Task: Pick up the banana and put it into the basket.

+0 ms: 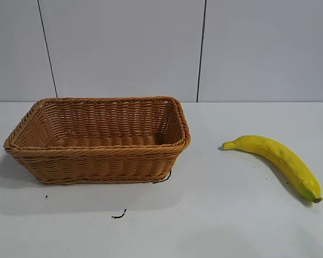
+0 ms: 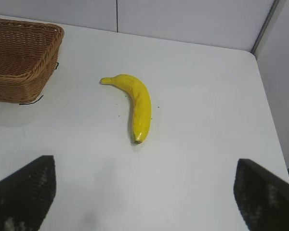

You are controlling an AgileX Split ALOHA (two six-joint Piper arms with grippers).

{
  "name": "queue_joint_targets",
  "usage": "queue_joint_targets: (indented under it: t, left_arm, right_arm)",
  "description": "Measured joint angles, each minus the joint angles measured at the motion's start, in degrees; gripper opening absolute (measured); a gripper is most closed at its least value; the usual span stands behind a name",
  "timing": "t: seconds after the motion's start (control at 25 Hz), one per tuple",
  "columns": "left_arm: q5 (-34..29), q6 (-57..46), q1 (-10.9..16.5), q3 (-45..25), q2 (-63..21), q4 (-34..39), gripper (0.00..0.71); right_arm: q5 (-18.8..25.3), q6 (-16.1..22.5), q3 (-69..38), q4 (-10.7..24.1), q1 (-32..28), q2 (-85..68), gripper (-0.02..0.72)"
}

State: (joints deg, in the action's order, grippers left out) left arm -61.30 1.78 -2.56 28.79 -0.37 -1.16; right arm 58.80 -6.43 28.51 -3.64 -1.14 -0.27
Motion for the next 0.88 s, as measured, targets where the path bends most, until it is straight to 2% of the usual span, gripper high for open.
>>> queue_joint_targets:
  t: [0.6,0.88]
  left_arm:
    - [0.0,0.0,0.0,0.0,0.0,0.0,0.635]
    - [0.0,0.0,0.0,0.0,0.0,0.0,0.635]
  right_arm:
    - [0.1,0.1,0.2,-0.1,0.0,0.3,0.69]
    - [0.0,2.6,7.0,-0.1,0.0,16.1,0.69]
